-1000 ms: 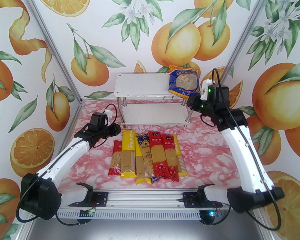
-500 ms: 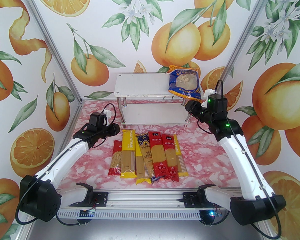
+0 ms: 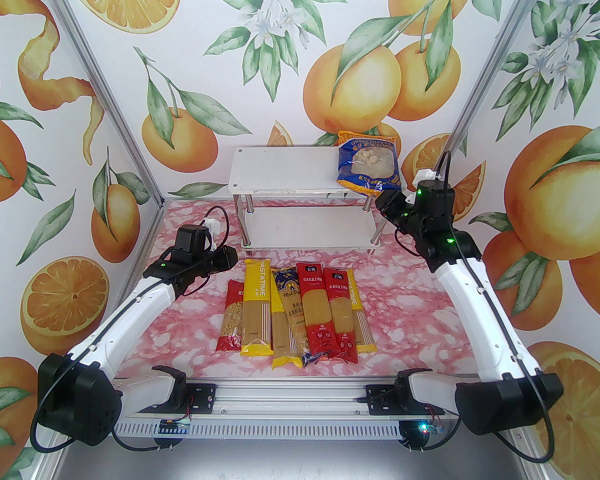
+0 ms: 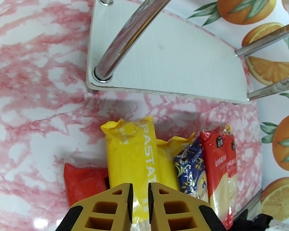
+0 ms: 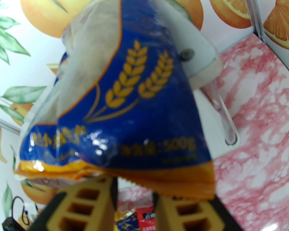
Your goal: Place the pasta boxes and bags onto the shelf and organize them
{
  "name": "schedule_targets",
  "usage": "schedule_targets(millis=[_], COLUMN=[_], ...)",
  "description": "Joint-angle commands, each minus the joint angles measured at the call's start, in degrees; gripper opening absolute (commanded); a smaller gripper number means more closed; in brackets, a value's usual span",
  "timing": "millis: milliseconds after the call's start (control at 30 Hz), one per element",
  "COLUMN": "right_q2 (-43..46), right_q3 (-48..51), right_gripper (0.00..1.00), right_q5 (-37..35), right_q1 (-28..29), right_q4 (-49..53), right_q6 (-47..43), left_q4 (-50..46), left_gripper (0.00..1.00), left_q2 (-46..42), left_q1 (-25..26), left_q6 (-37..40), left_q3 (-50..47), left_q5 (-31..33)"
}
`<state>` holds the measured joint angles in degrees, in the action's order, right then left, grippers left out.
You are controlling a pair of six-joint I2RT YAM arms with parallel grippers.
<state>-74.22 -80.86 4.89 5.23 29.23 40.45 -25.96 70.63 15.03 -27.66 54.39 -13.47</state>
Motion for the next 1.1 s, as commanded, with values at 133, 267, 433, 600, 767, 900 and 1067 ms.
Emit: schedule_targets(millis=[133, 267, 433, 600, 767, 900, 1067], right_q2=[-1.4, -2.1, -4.0, -4.9, -2.7, 3.0, 9.9], right_q3=[-2.8, -3.8, -5.6, -5.8, -4.7, -3.6, -2.0], right_gripper=[0.32, 0.32, 0.32, 0.33, 0.42, 0.64, 0.65], right_q5=[-2.3, -2.0, 0.2, 1.3, 3.0, 2.9, 3.1], right_q1=[-2.1, -2.7, -2.7, -2.7, -2.8, -2.7, -1.8], right_q4=[-3.7, -4.0, -4.0, -4.0, -3.4, 0.9, 9.8], right_q6=[-1.7, -2.2, -2.7, -2.8, -3.9, -7.7, -12.5], left_q4=[0.0, 0.2, 0.6, 0.9, 2.4, 1.9, -1.0], left_gripper=[0.19, 0.19, 0.19, 0.2, 0.23, 0.27, 0.3], left_q2=[-1.0, -0.3, 0.3, 0.3, 0.0, -2.3, -5.7], left_q1=[-0.6, -0.7, -0.7, -0.6, -0.6, 0.6, 5.0], left_q6=[0.9, 0.8, 0.6, 0.6, 0.9, 1.6, 1.6], left_q3=[-0.6, -0.3, -0.2, -0.5, -1.5, -3.1, -5.2], left_q5=[-0.1, -0.3, -0.6, -1.1, -4.4, -4.1, -0.4])
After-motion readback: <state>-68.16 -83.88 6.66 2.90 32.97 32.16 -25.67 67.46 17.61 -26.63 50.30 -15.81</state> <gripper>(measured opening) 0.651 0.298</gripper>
